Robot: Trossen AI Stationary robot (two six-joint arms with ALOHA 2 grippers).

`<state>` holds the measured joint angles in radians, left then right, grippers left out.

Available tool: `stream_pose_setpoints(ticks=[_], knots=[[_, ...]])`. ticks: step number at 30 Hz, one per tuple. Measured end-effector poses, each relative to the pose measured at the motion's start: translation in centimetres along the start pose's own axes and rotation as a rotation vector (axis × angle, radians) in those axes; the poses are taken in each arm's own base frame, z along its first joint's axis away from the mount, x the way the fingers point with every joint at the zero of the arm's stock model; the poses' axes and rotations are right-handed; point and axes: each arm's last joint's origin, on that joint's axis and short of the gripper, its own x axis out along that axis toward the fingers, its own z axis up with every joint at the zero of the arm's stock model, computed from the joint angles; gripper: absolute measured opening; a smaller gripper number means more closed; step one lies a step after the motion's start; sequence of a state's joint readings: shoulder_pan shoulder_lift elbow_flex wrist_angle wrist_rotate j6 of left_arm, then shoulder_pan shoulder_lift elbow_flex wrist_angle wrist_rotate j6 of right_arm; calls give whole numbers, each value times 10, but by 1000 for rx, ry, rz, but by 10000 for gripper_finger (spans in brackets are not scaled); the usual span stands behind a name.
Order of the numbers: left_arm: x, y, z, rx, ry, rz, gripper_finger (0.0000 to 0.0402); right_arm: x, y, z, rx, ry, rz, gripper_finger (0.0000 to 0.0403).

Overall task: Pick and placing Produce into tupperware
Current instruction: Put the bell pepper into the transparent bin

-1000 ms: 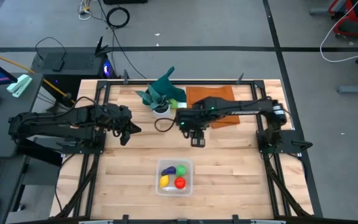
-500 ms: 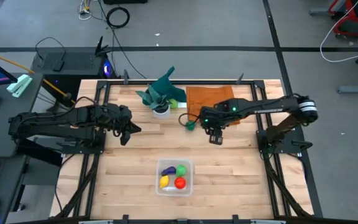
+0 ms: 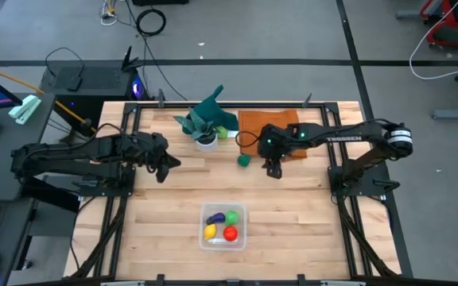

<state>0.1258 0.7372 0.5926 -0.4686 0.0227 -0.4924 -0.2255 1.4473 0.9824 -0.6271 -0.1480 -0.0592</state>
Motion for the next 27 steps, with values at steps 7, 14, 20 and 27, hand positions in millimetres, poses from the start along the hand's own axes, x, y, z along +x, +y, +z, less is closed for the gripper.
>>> stream_pose_setpoints(ticks=[7, 14, 20, 27], knots=[[0, 1, 1, -126, -26, 40, 42, 21, -24, 9, -6, -69, 86, 194], [0, 1, 1, -151, -30, 46, 39, 24, -35, 9, -182, -80, 87, 198], [0, 2, 1, -101, -40, 65, 35, 25, -38, 11, -377, -95, 12, 208], [0, 2, 1, -98, -39, 65, 43, 31, -29, 17, -599, -115, -20, 227]])
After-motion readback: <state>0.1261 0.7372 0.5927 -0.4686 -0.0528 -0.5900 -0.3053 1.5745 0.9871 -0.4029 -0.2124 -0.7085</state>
